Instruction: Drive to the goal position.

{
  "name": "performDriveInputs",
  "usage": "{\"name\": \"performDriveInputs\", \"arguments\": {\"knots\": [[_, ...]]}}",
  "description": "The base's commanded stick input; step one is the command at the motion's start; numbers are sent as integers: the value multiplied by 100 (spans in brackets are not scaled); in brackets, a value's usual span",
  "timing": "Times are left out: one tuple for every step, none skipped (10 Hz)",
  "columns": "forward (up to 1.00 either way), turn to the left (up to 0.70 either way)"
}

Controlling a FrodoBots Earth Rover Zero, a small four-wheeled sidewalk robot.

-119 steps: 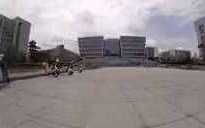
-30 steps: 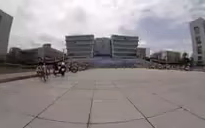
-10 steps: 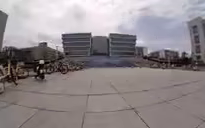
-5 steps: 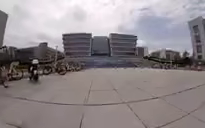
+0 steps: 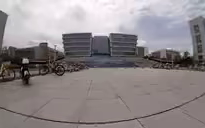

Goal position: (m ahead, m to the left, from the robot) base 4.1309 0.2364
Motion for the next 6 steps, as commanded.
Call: {"name": "performDriveInputs", "arguments": {"knots": [[100, 0], [100, 0], [100, 0], [100, 0], [100, 0], [100, 0]]}}
